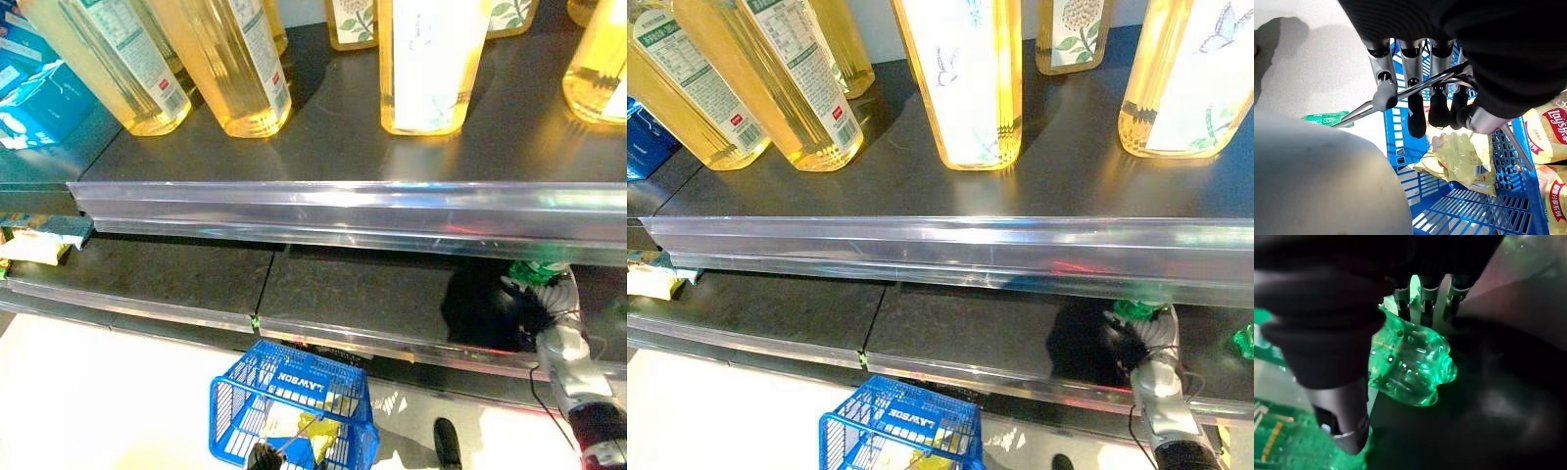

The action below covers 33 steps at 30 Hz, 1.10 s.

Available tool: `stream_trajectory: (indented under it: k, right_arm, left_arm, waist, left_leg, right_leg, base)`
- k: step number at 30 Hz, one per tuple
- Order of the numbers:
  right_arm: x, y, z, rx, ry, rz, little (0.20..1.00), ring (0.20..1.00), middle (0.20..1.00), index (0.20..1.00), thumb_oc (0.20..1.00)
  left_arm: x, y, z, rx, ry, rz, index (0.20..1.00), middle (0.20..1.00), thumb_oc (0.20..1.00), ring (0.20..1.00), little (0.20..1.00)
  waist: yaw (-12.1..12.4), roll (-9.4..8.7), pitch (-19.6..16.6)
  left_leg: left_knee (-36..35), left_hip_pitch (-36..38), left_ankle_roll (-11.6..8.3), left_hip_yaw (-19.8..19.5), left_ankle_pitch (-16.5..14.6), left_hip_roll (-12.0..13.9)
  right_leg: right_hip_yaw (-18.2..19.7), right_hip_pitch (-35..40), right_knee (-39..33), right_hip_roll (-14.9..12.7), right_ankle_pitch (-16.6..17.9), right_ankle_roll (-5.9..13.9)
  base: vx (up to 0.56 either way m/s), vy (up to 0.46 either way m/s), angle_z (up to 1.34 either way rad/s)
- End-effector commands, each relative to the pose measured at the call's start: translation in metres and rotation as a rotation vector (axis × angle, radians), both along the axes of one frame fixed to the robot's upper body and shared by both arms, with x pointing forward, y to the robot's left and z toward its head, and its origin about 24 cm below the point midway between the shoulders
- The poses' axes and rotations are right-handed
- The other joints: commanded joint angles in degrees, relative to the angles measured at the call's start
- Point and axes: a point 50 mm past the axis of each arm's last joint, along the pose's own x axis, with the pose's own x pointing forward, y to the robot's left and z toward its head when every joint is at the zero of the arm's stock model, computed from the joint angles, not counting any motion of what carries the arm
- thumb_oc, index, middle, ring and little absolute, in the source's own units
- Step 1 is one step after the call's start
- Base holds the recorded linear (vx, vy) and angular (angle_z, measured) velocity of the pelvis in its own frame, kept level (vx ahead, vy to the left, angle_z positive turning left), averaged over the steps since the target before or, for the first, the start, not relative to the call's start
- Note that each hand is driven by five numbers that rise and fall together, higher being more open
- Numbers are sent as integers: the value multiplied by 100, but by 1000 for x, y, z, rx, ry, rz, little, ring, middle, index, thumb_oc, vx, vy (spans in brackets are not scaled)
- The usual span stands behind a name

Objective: Pick up the snacks into the basket

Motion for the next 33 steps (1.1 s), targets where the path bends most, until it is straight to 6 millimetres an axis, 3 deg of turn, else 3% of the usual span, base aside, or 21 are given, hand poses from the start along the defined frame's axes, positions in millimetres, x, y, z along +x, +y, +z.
stream_trajectory:
  k: [1, 8, 15, 16, 17, 21, 25, 33]
  right_arm:
    - [13, 9, 21, 35, -120, 31, 1000, 1000, 1000, 1000, 1000]
    - [32, 42, 14, 79, -98, 111, 1000, 1000, 1000, 1000, 1000]
    - [48, 54, 23, 67, -88, 150, 1000, 1000, 1000, 1000, 1000]
    - [51, 57, 25, 71, -91, 159, 655, 655, 655, 655, 655]
    - [54, 57, 27, 69, -88, 154, 200, 200, 200, 200, 200]
    - [60, 69, 26, 33, -60, 191, 200, 200, 200, 200, 200]
    - [51, 82, 8, 51, -28, 234, 200, 200, 200, 200, 200]
    - [37, 83, -14, 114, -8, 231, 200, 200, 200, 200, 200]
  left_arm:
    - [-26, 12, -11, 82, 90, -20, 200, 200, 200, 200, 200]
    - [-33, 5, -13, 83, 97, -45, 200, 200, 200, 200, 200]
    - [-33, 7, -13, 90, 91, -56, 200, 200, 200, 200, 200]
    - [-33, 7, -13, 91, 91, -57, 200, 200, 200, 200, 200]
    - [-33, 7, -13, 92, 91, -55, 200, 200, 200, 200, 200]
    - [-31, 8, -12, 96, 86, -43, 200, 200, 200, 200, 200]
    - [-27, 9, -11, 102, 78, -20, 200, 200, 200, 200, 200]
    - [-25, 12, -10, 118, 70, -10, 200, 200, 200, 200, 200]
  waist:
    - [188, -80, -353]
    - [285, 46, -452]
    - [371, 49, -419]
    - [392, 44, -412]
    - [410, 38, -410]
    - [450, 20, -371]
    - [431, -46, -308]
    - [403, -111, -282]
  left_leg:
    - [62, -162, 228, -7, -46, -396]
    - [49, -176, 238, -62, -42, -446]
    - [51, -189, 235, -126, -33, -476]
    - [49, -197, 236, -133, -30, -481]
    - [50, -208, 238, -142, -28, -489]
    - [52, -238, 243, -155, -15, -485]
    - [56, -274, 252, -190, -3, -483]
    - [47, -326, 257, -179, -6, -498]
  right_leg:
    - [-99, -119, 61, -75, -171, 55]
    - [-154, -118, 61, -117, -177, 62]
    - [-207, -94, 61, -160, -158, 72]
    - [-209, -99, 61, -165, -149, 77]
    - [-210, -111, 61, -169, -141, 78]
    - [-207, -142, 61, -172, -116, 70]
    - [-232, -163, 61, -150, -101, 56]
    - [-206, -250, 61, -160, -71, 62]
  base:
    - [17, 41, 0]
    - [4, 17, -1]
    - [-10, 3, 1]
    - [-23, 8, 4]
    - [-31, 14, 4]
    - [-10, 6, 1]
    - [-14, -2, 7]
    - [-7, 0, 3]
